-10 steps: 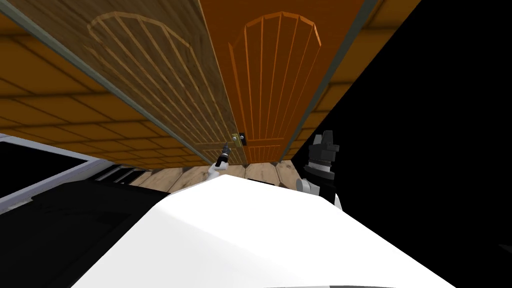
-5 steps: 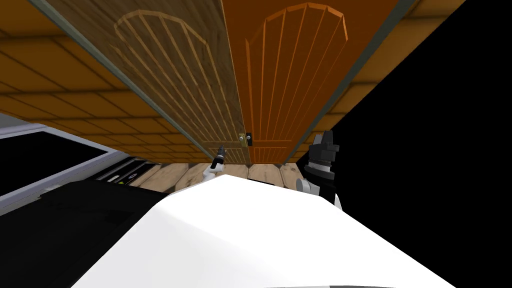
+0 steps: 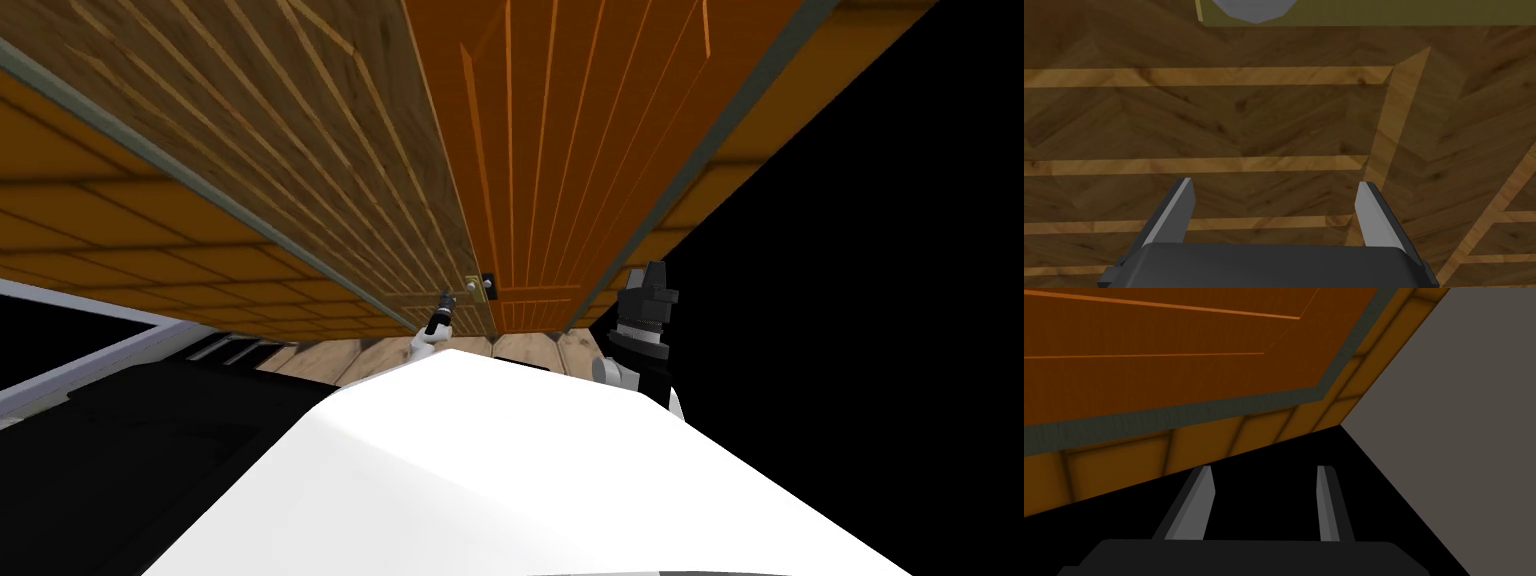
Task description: Pull the door open
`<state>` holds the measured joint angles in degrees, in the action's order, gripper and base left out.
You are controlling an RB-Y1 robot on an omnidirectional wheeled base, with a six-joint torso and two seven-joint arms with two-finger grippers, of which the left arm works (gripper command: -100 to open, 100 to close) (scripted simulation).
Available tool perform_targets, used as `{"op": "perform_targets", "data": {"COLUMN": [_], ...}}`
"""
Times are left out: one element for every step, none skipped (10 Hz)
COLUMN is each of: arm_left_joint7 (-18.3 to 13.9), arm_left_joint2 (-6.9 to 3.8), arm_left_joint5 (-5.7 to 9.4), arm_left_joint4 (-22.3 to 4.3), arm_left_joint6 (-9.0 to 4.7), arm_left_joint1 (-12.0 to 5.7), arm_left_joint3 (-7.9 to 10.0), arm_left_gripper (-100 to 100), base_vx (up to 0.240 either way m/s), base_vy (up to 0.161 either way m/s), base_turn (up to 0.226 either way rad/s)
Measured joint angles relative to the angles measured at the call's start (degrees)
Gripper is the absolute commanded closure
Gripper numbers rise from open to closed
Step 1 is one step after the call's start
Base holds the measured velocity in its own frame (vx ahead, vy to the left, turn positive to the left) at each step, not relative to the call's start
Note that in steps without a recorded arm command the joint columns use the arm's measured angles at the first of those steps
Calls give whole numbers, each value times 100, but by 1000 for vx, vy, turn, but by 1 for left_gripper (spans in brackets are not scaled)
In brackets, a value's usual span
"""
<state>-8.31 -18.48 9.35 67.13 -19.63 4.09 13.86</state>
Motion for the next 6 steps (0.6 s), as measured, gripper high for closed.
{"op": "perform_targets", "data": {"arm_left_joint7": [13,11,9,10,11,14], "arm_left_joint2": [43,78,84,81,83,91], "arm_left_joint5": [-13,-23,-24,-24,-25,-29], "arm_left_joint4": [2,19,24,23,27,27], "arm_left_joint6": [7,-13,-20,-17,-19,-15], "arm_left_joint1": [-101,-149,-156,-156,-163,-165], "arm_left_joint3": [-49,-115,-125,-120,-125,-138], "arm_left_gripper": [-100,-100,100,100,100,100], "base_vx": [193,85,-9,-30,-27,-17], "base_vy": [-175,-76,7,26,20,8], "base_turn": [-165,-25,27,-21,-30,-11]}}
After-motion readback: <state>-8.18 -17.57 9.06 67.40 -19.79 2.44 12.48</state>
